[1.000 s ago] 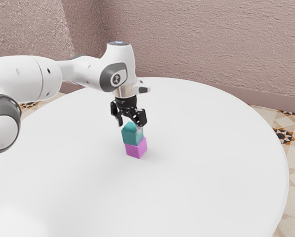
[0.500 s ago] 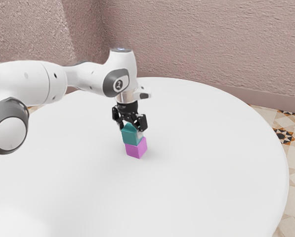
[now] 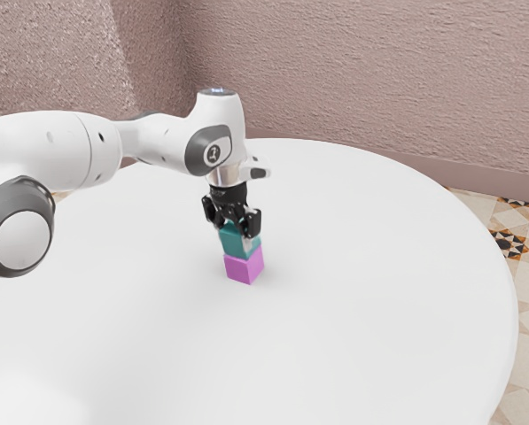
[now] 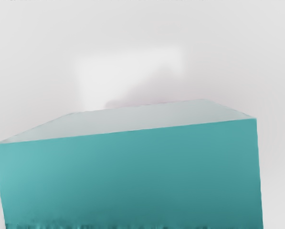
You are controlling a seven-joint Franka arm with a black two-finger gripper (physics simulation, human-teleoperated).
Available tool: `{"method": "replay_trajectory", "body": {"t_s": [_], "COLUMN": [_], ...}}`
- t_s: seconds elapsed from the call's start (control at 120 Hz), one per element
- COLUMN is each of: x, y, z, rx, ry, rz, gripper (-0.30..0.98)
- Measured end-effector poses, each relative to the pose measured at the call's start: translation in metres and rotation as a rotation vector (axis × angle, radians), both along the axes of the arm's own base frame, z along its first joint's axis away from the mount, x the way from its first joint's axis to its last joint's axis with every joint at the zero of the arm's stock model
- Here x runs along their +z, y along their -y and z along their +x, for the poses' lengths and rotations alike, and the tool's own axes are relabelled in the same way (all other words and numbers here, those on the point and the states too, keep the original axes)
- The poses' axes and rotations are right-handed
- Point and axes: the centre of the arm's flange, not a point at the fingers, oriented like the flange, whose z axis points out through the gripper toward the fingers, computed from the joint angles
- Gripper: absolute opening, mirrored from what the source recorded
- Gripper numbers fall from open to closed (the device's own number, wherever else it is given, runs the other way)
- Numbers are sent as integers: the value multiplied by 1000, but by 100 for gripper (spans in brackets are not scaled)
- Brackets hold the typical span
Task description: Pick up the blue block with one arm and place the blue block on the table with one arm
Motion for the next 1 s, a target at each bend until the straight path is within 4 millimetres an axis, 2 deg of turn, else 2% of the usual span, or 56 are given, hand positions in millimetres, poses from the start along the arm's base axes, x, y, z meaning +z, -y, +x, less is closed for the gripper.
{"method": "replay_trajectory", "body": {"t_s": [0.117, 0.2, 0.275, 0.375, 0.475, 0.55, 0.892, 1.0], "x": [3, 13, 22, 31, 30, 24, 5, 4], "y": [2, 7, 22, 55, 87, 99, 112, 116], "z": [0, 1, 2, 1, -2, -3, 2, 2], "rx": [-3, -10, -31, -76, -120, -135, -147, -151], "ry": [3, 17, 29, 45, 44, 38, 29, 29], "rz": [1, 2, 2, 1, 1, 1, -2, -6], "gripper": [39, 38, 37, 37, 37, 37, 37, 47]}}
